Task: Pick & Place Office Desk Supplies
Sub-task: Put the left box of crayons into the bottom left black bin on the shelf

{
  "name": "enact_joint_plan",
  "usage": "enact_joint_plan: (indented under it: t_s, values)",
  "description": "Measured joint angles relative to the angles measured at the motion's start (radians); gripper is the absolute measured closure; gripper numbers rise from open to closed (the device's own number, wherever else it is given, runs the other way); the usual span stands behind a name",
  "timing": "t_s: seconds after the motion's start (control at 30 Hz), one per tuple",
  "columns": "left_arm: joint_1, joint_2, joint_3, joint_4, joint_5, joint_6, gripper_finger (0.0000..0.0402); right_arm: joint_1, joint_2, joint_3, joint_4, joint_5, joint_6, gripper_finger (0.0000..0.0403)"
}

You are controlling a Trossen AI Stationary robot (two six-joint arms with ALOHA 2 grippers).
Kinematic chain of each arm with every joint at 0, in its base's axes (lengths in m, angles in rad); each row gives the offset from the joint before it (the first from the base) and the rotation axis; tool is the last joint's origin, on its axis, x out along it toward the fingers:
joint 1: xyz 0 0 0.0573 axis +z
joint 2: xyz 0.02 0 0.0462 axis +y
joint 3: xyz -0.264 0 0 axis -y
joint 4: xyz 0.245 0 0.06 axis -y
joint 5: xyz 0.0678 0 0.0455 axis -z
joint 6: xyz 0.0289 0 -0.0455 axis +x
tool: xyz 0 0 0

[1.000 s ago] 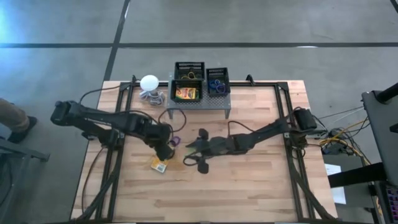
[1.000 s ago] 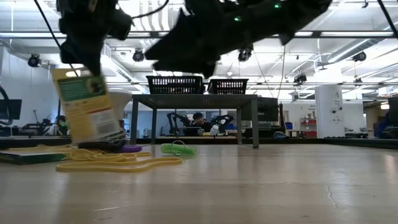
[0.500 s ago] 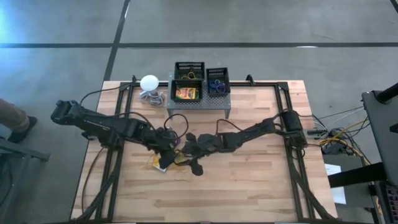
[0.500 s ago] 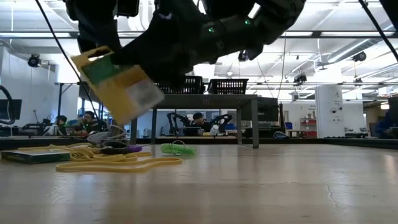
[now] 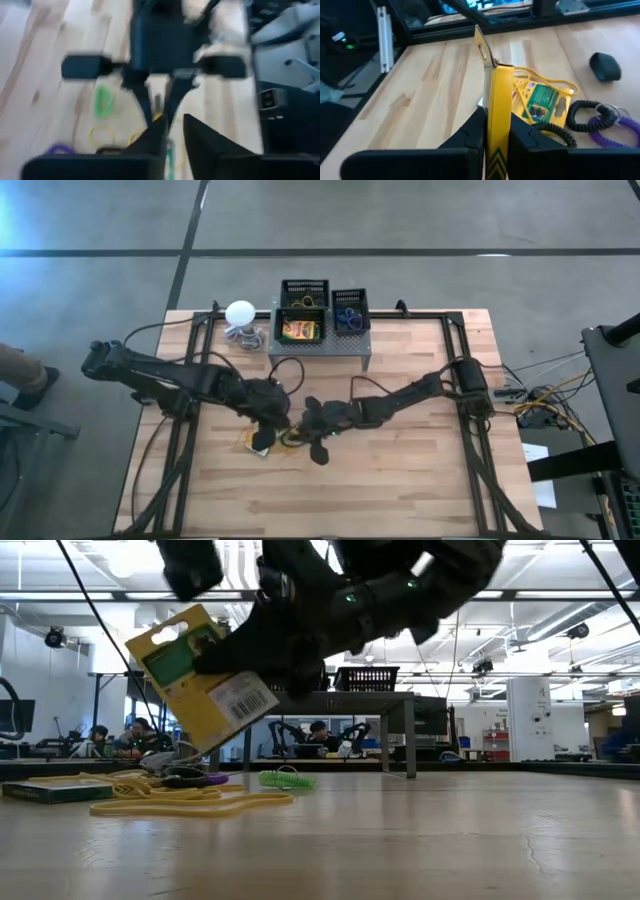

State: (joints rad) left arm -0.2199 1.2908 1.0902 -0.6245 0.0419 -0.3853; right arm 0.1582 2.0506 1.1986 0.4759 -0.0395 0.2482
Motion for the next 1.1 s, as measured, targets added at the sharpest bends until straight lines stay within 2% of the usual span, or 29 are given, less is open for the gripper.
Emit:
enact_joint_plan:
  t_s: [0.1,0.23,0.37,0.43,0.5,0.6,0.7,0.8,1.0,1.1]
  values:
    - [-0.002,-0.006,0.071,-0.032,0.028,0.041,0.0294,0.016,-0.008,-0.064,0.132,0.063,0.003,0.0362]
    - [-0.017,-0.016,0.116,-0.069,0.021,0.068,0.0264,0.03,-0.017,-0.189,0.463,0.08,-0.015,0.0366]
    - [-0.082,-0.025,0.011,0.058,-0.056,0.141,0.0257,0.036,-0.022,-0.303,0.788,0.089,-0.024,0.0367]
    - [-0.113,-0.027,-0.062,0.186,-0.107,0.154,0.0258,0.034,-0.034,-0.357,0.896,0.098,-0.033,0.0366]
    - [-0.139,-0.029,-0.137,0.321,-0.148,0.154,0.026,0.035,-0.056,-0.402,0.974,0.154,-0.049,0.0366]
    - [-0.173,-0.029,-0.238,0.587,-0.181,0.173,0.0263,0.038,-0.123,-0.459,1.027,0.22,-0.088,0.0365]
    - [-0.195,-0.034,-0.312,0.822,-0.193,0.217,0.0264,0.038,-0.186,-0.499,1.017,0.234,-0.136,0.0365]
    - [-0.205,-0.037,-0.365,0.98,-0.296,0.281,0.0264,0.038,-0.254,-0.516,1.025,0.234,-0.179,0.0365]
    - [-0.183,-0.037,-0.405,1.061,-0.567,0.385,0.0261,0.038,-0.337,-0.524,1.005,0.232,-0.241,0.0365]
    - [-0.147,-0.037,-0.403,1.144,-0.617,0.398,0.0248,0.038,-0.355,-0.52,0.999,0.226,-0.254,0.0365]
